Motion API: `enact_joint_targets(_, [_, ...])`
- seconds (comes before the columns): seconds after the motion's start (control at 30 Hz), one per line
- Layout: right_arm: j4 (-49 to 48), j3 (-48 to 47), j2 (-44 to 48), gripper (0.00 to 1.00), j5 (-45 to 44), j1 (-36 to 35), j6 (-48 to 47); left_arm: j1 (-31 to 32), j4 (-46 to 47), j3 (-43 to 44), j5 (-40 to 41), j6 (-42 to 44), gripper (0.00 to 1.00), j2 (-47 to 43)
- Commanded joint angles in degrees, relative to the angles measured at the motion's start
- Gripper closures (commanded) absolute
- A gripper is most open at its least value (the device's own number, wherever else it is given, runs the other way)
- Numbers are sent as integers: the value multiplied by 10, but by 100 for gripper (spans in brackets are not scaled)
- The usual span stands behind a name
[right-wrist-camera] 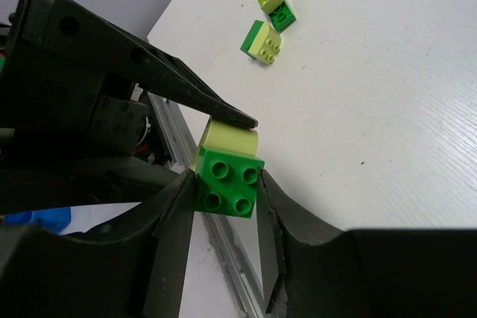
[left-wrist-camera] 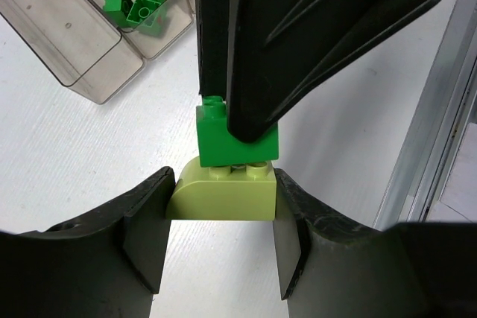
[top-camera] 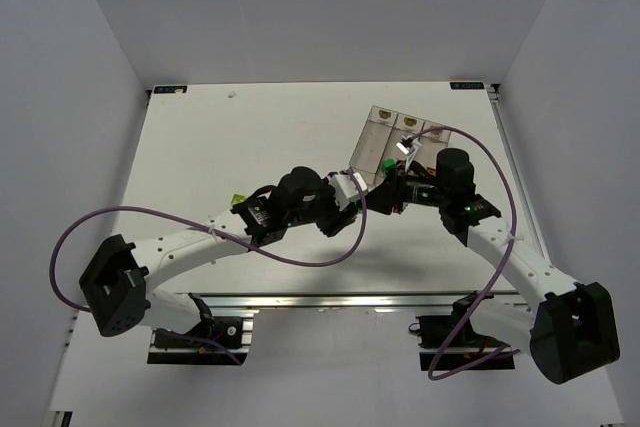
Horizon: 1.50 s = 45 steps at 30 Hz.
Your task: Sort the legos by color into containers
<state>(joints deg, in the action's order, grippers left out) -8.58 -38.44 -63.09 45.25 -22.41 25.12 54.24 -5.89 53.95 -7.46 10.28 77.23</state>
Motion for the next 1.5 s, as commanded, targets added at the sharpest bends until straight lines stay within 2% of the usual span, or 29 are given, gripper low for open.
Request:
enact_joint_targets(0.0, [-12,-7,20,90,17,7,-16,3,-1,15,-1,2,92,-17])
enact_joint_targets(0.9, [-13,-7,24,92,19,17,-17,3,-2,13,-3,3,92,-17])
enact_joint_targets(1.03, [-2,-8,26,90,-11,16,-38,3,-3,12,0,3,92,-19])
enact_joint_targets(1.17, [36,-21,17,77,-84,16,-112,3,-9,12,8,4,92,-30])
enact_joint_targets(1.23, [64,-41,-1,57,-112,16,-184,3,-13,11,18,7,92,-43])
enact_joint_targets(1.27, [77,-41,-10,57,-119,14,-209,3,-16,12,23,7,92,-48])
enact_joint_targets(1.3, [85,-58,-31,45,-131,11,-228,3,-18,12,27,7,92,-53])
enact_joint_targets(1.33, [108,-68,-42,39,-157,4,-248,3,-24,14,32,8,92,-64])
enact_joint_targets(1.37, [137,-80,-55,35,-176,-4,-287,3,-27,15,43,9,92,-71])
enact_joint_targets(1.47, [160,-114,-106,25,-238,-33,-310,3,-35,15,61,11,92,-108])
